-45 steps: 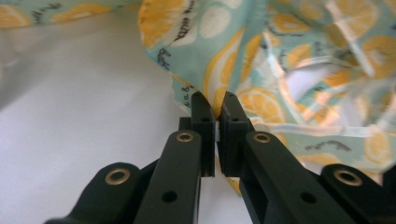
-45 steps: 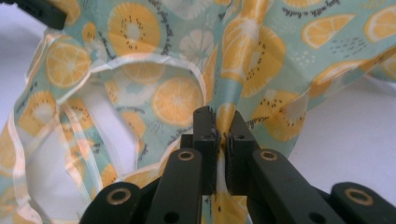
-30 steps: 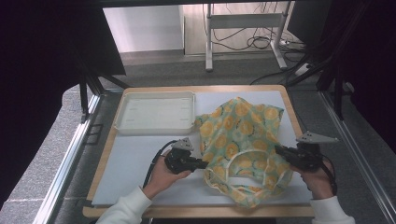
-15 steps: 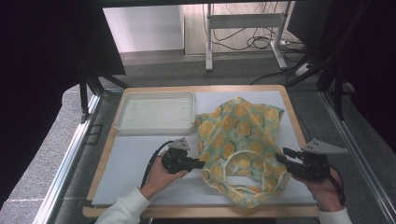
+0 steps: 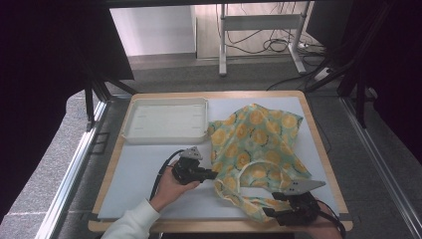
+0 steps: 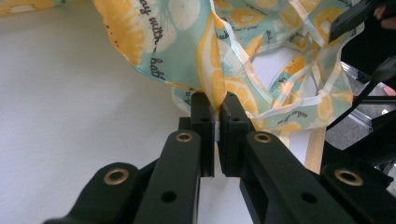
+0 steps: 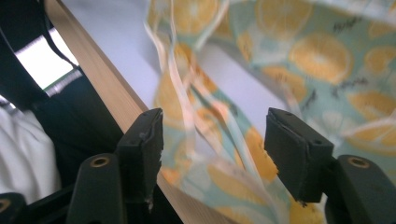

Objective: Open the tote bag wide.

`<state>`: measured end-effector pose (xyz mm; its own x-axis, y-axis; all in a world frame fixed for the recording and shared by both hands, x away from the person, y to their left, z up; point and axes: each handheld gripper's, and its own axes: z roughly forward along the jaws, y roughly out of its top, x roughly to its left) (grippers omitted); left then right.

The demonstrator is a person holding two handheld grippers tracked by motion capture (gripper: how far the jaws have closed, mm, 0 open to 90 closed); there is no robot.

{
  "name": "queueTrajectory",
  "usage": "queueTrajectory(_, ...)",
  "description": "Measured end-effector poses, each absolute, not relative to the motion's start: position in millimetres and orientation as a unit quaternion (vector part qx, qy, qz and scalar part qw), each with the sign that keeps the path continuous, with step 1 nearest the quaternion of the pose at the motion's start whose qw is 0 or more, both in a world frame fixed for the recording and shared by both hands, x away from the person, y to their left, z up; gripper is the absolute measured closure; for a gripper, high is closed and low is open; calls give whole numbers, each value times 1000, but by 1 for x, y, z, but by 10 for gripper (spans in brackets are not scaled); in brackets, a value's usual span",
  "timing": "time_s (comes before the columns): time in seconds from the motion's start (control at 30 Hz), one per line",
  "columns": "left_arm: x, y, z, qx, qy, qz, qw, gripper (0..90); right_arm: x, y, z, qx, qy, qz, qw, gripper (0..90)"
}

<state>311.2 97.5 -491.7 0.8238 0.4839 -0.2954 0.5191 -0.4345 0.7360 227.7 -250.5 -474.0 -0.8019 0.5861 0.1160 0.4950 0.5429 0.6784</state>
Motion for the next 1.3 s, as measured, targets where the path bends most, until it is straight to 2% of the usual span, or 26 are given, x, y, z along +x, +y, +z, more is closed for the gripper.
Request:
queueTrajectory(0.17,315,101,-495,845,307,-23,436,866,230,-257,-484,309,884,342,80,341)
queueTrajectory(0.5,319,106,-497,843,318,-23,433,868,234,-270,-501,311,894,315,69,342)
queueTrajectory(0.63,320,108,-498,842,321,-23,434,868,231,-271,-504,302,900,304,76,484)
queueTrajectory(0.77,321,109,-497,842,322,-23,433,868,233,-274,-501,310,898,305,75,732)
queueTrajectory(0.9,320,109,-497,841,322,-24,433,868,233,-281,-492,315,886,331,75,872)
queueTrajectory(1.3,316,106,-490,845,309,-22,436,865,244,-272,-442,290,858,405,126,892)
